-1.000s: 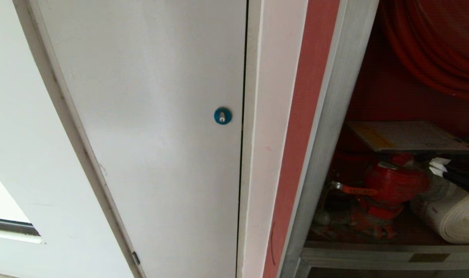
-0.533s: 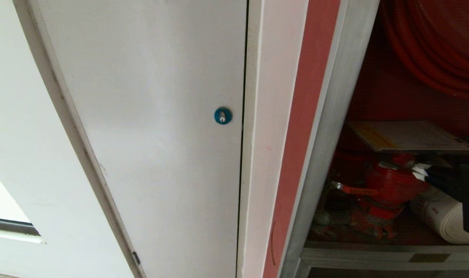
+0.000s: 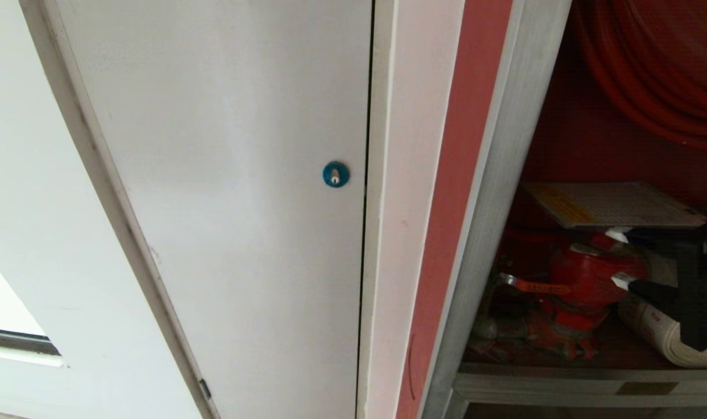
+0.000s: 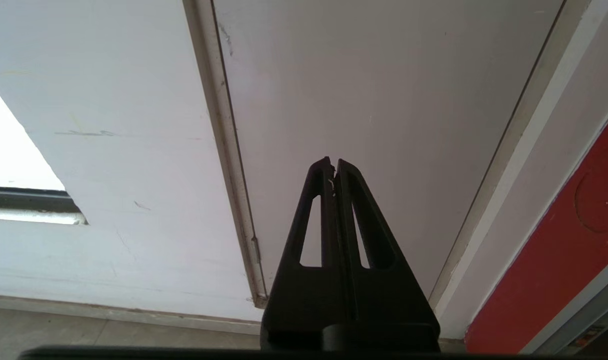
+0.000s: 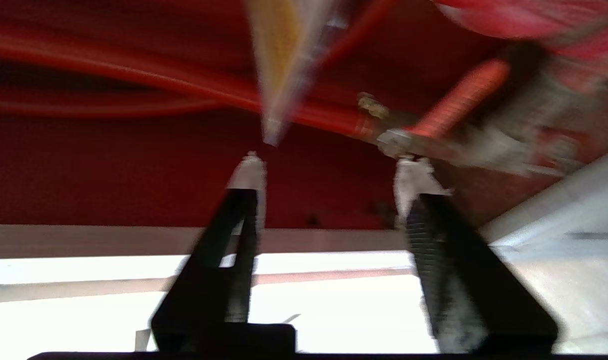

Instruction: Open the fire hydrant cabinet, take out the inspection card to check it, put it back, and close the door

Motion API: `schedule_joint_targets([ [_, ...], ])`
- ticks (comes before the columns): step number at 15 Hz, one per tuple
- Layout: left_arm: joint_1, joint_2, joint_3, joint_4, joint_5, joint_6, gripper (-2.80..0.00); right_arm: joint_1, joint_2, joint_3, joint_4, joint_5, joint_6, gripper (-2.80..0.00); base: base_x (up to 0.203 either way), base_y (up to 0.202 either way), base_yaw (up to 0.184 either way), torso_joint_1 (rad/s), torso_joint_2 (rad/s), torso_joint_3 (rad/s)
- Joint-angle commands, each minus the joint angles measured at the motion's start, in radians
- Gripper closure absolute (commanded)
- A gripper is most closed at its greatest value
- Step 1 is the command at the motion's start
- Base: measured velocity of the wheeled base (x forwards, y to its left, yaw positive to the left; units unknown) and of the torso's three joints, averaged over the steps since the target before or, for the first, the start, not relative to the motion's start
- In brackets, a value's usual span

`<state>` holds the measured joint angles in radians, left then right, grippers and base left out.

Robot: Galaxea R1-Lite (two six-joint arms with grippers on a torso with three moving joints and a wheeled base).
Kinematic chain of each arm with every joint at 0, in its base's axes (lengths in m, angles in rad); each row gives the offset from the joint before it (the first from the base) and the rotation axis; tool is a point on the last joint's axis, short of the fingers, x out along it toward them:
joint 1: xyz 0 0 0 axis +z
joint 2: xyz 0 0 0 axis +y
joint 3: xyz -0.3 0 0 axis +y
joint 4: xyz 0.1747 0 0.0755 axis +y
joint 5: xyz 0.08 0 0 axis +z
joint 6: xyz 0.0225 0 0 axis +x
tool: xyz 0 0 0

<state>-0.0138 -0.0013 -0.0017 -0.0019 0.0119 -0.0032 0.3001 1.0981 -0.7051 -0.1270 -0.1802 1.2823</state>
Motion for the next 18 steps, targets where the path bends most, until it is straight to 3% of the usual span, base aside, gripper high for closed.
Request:
schedule_joint_targets([
  [1,0.000,0.001,0.000,0.000,0.000,0.000,0.00,0.001,0.029,0.002,-0.031,-0.001,0.005,-2.80,0.000,0.000,0.000,0.000,0.00,0.000],
  [11,0.000,0.001,0.000,0.000,0.000,0.000,0.00,-0.003,0.188,-0.096,-0.074,-0.019,-0.021,-2.80,0.000,0.000,0.000,0.000,0.00,0.000],
  [18,0.000,0.001,0.000,0.000,0.000,0.000,0.00,-0.065,0.238,-0.140,-0.075,-0.028,-0.018,-2.80,0.000,0.000,0.000,0.000,0.00,0.000],
])
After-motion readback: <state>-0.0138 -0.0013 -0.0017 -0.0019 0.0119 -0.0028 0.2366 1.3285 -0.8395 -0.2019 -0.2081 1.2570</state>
